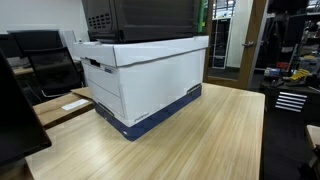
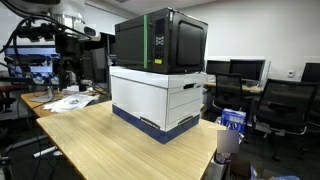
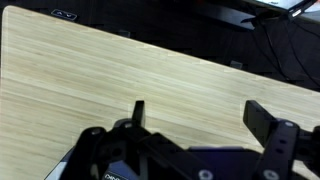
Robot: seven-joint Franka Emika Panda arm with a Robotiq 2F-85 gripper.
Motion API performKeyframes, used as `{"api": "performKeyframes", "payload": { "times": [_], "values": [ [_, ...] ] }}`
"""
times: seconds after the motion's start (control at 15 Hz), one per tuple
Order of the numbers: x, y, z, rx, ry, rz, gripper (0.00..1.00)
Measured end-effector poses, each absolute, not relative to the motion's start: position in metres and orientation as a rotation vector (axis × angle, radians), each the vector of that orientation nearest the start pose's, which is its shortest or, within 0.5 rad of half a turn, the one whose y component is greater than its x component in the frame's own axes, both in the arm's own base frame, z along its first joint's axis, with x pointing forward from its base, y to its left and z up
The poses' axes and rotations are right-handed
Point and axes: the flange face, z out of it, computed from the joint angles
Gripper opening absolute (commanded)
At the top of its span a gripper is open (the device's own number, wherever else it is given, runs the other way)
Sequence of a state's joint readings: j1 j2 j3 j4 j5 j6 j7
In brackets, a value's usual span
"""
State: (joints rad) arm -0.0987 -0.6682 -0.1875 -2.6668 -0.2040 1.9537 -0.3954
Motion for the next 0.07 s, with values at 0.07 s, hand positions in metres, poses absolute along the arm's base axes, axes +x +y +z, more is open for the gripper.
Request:
{"api": "performKeyframes", "payload": {
  "times": [0.07],
  "values": [
    [0.3208,-0.1067,0.4332,-3.171,-0.371,0.110,1.00]
  ]
}}
